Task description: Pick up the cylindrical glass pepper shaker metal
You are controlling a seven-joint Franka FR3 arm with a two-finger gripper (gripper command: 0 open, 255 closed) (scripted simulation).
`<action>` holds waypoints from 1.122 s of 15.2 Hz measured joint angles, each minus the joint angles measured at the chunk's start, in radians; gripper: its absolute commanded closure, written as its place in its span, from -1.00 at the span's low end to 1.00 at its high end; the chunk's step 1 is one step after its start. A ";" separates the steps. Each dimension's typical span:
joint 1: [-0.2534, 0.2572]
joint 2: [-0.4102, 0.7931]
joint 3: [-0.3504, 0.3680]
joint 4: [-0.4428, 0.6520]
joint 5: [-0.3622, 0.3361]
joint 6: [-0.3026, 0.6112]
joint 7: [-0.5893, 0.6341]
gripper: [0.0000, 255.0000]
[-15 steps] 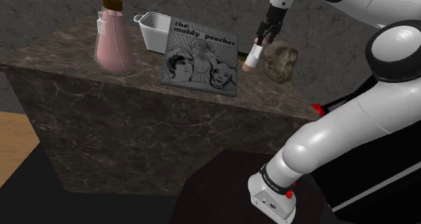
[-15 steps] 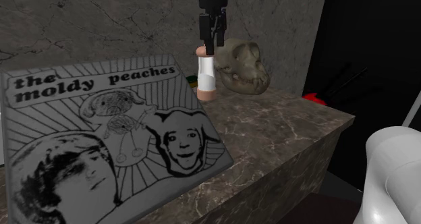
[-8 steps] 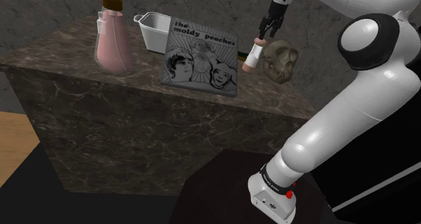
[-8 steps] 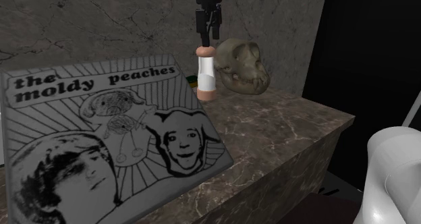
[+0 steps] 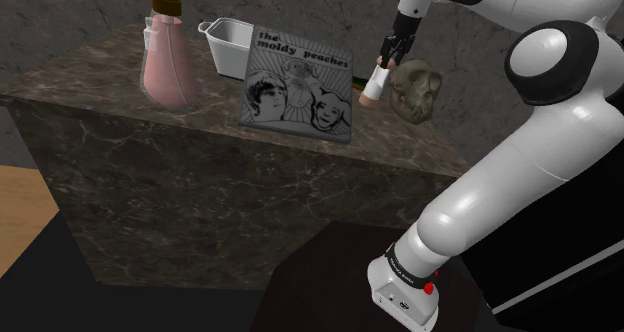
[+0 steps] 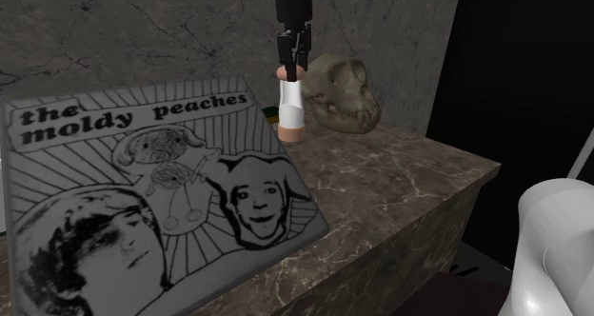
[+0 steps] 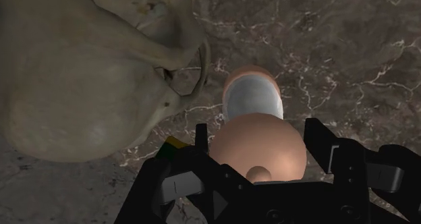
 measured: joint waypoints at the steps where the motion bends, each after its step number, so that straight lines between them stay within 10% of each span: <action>1: 0.000 0.000 0.000 -0.001 0.000 0.002 0.000 1.00; 17: -0.001 0.031 -0.004 0.124 0.013 -0.095 -0.022 1.00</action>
